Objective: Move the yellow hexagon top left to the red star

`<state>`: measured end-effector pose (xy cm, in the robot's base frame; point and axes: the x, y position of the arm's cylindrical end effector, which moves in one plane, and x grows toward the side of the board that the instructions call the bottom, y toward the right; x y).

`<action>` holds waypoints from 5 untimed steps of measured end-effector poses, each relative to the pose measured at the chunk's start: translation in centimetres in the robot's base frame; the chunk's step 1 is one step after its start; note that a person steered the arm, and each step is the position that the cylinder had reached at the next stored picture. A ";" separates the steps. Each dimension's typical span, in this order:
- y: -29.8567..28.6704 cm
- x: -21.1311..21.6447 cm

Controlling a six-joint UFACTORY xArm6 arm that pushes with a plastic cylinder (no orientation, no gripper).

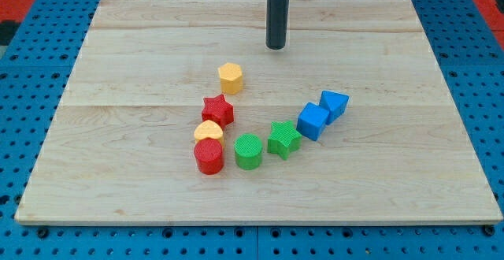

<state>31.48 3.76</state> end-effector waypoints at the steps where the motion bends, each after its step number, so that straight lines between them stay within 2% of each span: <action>1: 0.2 -0.1; 3: 0.6 0.0; 5: -7.6 7.5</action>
